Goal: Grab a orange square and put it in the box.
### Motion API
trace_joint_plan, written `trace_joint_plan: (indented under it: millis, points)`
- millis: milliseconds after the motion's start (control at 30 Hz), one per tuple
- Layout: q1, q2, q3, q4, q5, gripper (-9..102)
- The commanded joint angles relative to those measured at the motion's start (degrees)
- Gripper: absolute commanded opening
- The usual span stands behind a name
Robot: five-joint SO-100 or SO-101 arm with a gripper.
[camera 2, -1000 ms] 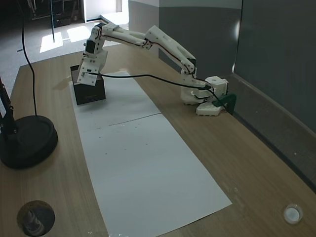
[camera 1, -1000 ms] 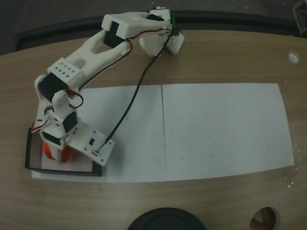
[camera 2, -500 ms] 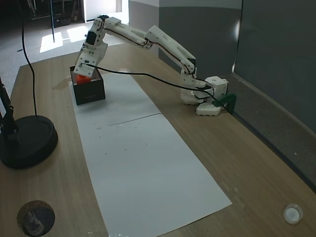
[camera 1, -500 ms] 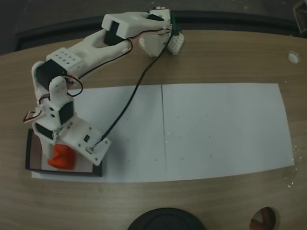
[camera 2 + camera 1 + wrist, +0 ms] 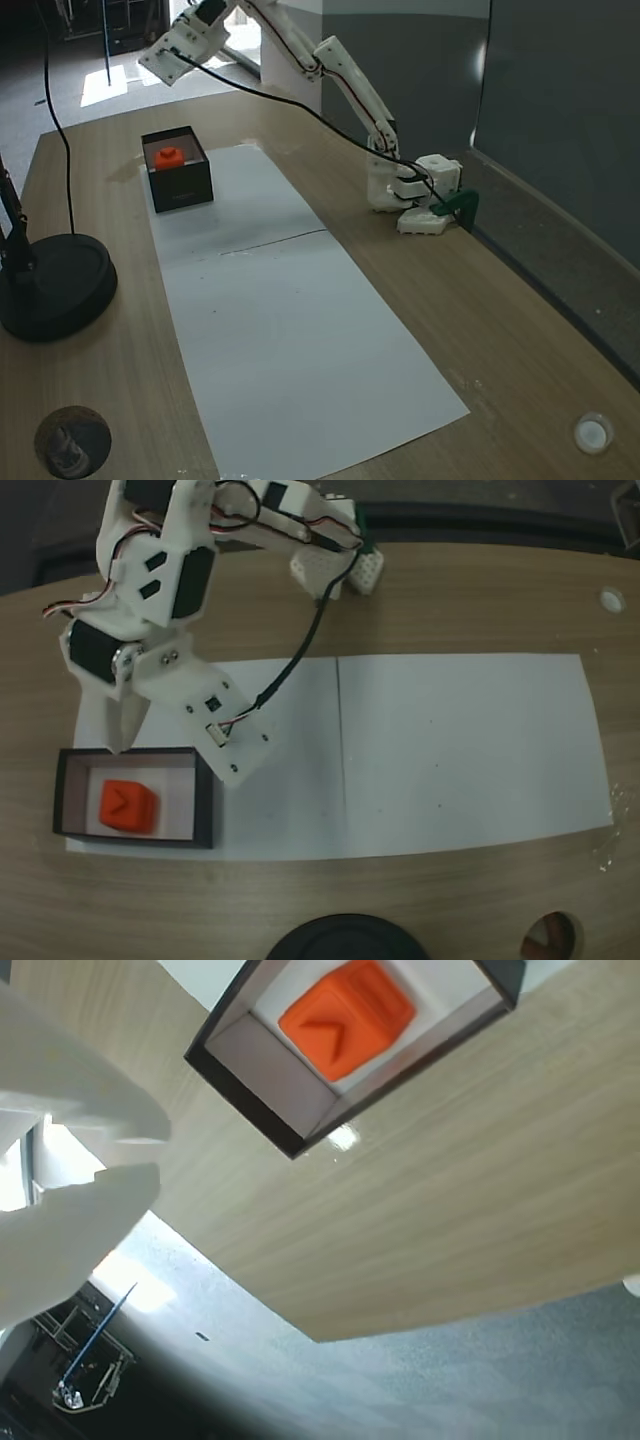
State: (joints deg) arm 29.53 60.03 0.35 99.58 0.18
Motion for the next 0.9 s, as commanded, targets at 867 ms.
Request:
trace_joint_plan:
  millis: [867]
  points:
    - [-27.07,69.43,81.91,-8.96,2.29,0]
